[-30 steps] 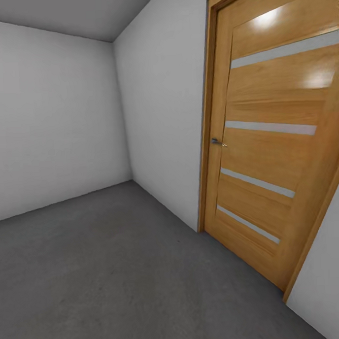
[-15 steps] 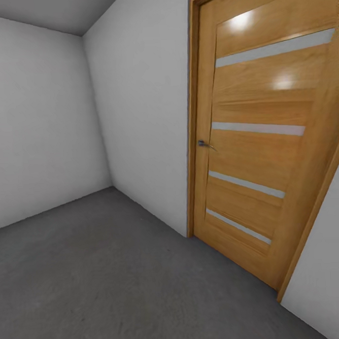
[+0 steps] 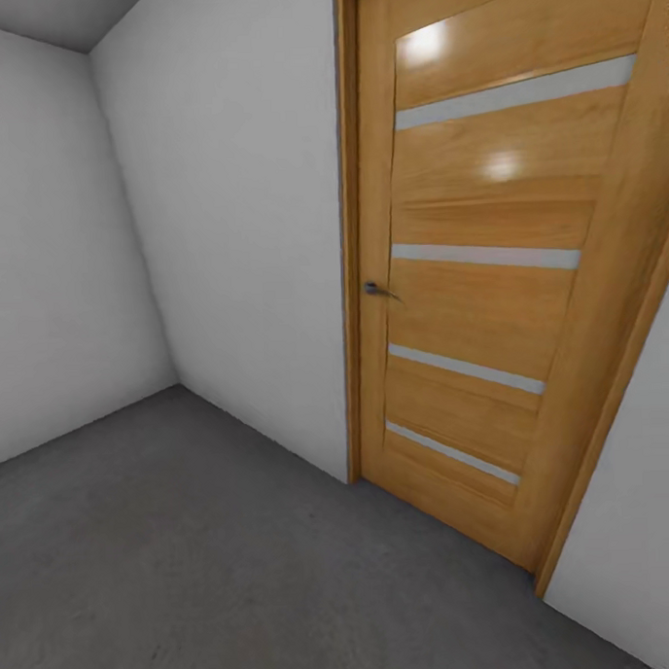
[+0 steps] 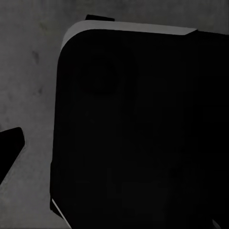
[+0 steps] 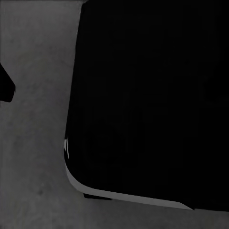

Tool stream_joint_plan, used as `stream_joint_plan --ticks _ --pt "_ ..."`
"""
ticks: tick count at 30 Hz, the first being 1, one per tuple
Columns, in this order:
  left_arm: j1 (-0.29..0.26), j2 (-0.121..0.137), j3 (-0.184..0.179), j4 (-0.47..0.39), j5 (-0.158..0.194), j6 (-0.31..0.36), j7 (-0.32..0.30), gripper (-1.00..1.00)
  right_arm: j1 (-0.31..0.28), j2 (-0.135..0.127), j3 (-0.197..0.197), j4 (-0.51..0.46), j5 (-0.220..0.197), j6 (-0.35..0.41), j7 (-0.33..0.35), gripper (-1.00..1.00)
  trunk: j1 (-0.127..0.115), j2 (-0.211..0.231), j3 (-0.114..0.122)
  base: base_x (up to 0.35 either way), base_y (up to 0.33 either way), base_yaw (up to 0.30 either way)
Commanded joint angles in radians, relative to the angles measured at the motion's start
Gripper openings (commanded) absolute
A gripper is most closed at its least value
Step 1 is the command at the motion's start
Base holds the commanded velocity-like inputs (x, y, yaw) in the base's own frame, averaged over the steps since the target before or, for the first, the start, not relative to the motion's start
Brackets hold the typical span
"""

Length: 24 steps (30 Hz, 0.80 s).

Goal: Move the two storage containers from the living room to the garage. In the garage, place one container on the floor and stack the other container on top of it (either order is fine).

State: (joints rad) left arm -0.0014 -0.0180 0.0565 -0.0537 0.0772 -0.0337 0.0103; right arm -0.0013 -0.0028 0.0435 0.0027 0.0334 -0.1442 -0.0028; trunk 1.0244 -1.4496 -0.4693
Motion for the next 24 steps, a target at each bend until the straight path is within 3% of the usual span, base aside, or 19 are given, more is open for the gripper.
stream_joint_plan --ticks 1,24 --pt "0.000 0.000 0.005 0.000 0.007 -0.003 0.000 1.00 0.000 0.000 0.004 0.000 0.003 -0.003 0.000 1.00 0.001 0.000 -0.001 0.299 0.228 -0.286" --pt "0.000 0.000 0.005 0.001 0.007 -0.004 0.000 1.00 0.000 -0.002 0.001 0.000 0.002 -0.003 0.000 1.00 0.001 0.000 -0.001 0.299 0.215 -0.286"
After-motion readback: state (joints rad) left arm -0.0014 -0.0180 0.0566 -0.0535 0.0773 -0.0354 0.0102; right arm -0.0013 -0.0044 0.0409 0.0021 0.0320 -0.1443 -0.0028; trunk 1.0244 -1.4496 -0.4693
